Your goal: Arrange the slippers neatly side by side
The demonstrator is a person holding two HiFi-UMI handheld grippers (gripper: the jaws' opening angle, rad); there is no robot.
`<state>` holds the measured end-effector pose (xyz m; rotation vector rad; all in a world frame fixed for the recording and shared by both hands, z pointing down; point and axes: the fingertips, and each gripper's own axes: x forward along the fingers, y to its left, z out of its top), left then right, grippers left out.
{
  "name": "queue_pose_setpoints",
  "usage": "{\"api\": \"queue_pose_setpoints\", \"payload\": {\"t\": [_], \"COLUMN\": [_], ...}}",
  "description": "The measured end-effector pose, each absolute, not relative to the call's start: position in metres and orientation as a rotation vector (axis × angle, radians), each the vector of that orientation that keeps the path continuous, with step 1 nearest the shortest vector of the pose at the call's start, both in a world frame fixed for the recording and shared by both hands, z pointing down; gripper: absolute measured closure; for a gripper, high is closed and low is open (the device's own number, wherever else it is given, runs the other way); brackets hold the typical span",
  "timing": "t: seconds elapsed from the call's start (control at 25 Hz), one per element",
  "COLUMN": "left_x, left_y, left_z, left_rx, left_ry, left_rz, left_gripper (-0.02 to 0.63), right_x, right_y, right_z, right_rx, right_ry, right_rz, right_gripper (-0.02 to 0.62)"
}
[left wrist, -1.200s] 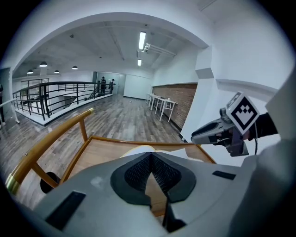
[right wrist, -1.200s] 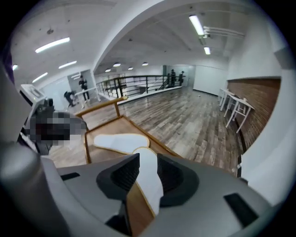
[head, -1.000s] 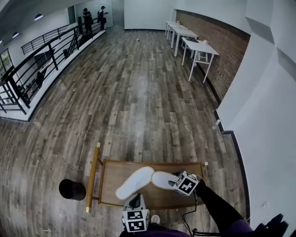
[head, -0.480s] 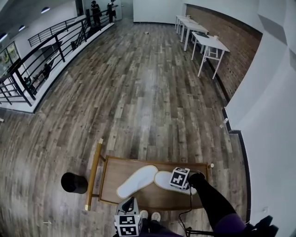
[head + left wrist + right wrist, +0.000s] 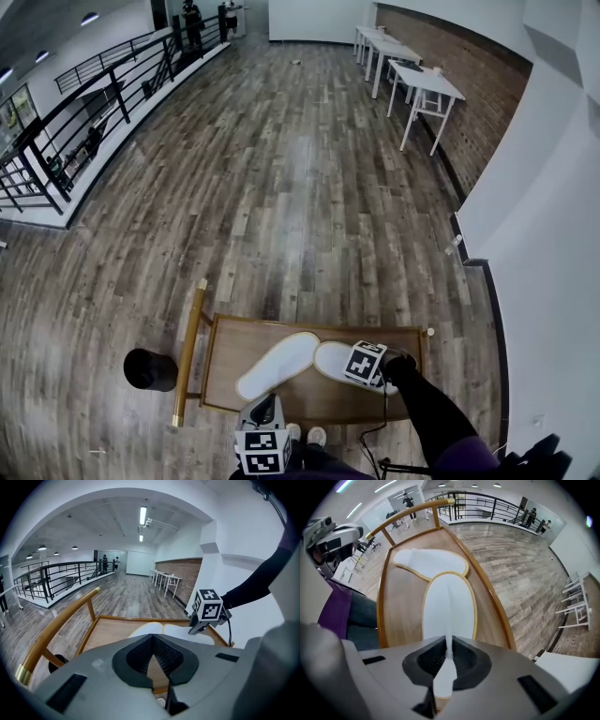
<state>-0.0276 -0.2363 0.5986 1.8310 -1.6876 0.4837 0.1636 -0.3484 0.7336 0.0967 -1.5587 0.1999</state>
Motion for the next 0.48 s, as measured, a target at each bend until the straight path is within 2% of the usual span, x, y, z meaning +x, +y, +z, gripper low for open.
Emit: {"api": "queue_pose_setpoints", "payload": {"t": [0.24,0.48], "left_x": [-0.014,-0.004], "left_y": [-0.247,-0.255], "left_z": [0.596,0.593], "left_rx": [1.864,1.891], "left_ry": [-1.66,-1.647], "left_rz": [0.458,0.423], "left_gripper": [0.606,0.606], "right_x": [0.164,0.157], "right_y": [-0.348,-0.352], "right_z": [0.712,0.68], "right_rx": [0.16,0.337], "right_ry": [-1.626,-1.758], "right_rz": [0.324,0.708], "right_gripper": [0.575,0.575]}}
